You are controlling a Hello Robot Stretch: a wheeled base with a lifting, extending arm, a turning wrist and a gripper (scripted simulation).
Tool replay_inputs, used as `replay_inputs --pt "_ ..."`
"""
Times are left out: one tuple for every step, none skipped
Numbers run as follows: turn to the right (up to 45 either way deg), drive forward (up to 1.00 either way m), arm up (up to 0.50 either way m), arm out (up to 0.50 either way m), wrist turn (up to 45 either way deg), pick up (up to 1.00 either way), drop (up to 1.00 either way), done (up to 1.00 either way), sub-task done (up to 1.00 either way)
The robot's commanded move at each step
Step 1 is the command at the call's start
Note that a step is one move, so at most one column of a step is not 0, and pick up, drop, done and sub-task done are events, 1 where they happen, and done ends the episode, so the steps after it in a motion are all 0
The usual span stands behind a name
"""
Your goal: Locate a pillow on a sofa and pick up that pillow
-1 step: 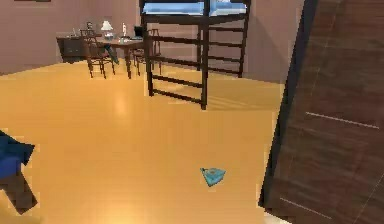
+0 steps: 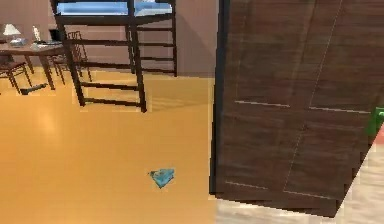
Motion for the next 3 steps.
replay_inputs --pt "0.0 0.05 0.0 0.0 0.0 0.0 0.0 0.0 0.0" --pt "45.0 0.0 0.0 0.0 0.0 0.0 0.0 0.0 0.0" --pt "27.0 0.0 0.0 0.0 0.0 0.0 0.0 0.0 0.0"
